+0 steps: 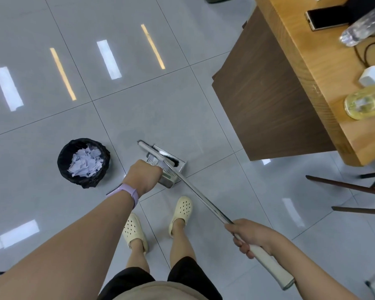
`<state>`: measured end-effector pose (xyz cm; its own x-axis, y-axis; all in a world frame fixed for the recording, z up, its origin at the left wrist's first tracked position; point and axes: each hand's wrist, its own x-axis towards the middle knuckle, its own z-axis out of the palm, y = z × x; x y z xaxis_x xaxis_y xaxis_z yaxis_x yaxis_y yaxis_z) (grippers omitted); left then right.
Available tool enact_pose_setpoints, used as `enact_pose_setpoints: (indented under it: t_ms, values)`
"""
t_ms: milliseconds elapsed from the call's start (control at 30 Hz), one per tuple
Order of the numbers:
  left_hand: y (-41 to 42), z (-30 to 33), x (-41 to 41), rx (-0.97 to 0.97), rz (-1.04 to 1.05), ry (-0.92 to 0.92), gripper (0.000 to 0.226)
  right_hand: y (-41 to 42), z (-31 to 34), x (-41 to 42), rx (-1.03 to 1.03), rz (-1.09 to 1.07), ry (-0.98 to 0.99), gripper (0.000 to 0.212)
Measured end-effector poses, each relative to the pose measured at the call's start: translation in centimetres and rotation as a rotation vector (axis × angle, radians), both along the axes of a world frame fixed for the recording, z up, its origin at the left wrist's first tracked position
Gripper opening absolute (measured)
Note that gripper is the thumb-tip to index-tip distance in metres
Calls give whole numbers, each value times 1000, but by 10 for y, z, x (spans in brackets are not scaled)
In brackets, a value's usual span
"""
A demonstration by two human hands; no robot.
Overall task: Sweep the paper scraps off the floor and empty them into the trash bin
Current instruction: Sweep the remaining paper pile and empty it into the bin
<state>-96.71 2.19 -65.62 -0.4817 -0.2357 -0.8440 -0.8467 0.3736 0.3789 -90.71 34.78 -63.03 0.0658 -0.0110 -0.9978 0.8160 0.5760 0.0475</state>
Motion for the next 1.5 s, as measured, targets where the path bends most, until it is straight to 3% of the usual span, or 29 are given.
enact_pose_setpoints:
  t_ms: [500, 667, 800, 900, 1267, 1500]
  values:
    - [-3, -1, 40, 15, -98, 59, 16, 16, 45, 31, 80, -245, 103, 31]
    - [-15, -6, 79, 281, 61, -112, 10, 15, 53, 41, 89, -424, 28, 36]
    - [-40, -15, 109, 565, 214, -392, 16, -1, 53, 51, 79, -373, 43, 37]
    - [-50, -20, 132, 667, 184, -457, 10, -12, 59, 53, 79, -352, 36, 37]
    - [-77, 7, 190, 665, 276, -308, 9, -37, 133, 93, 68, -239, 224, 33]
    - [-106, 55, 212, 625, 278, -184, 15, -57, 127, 129, 19, -338, 354, 34]
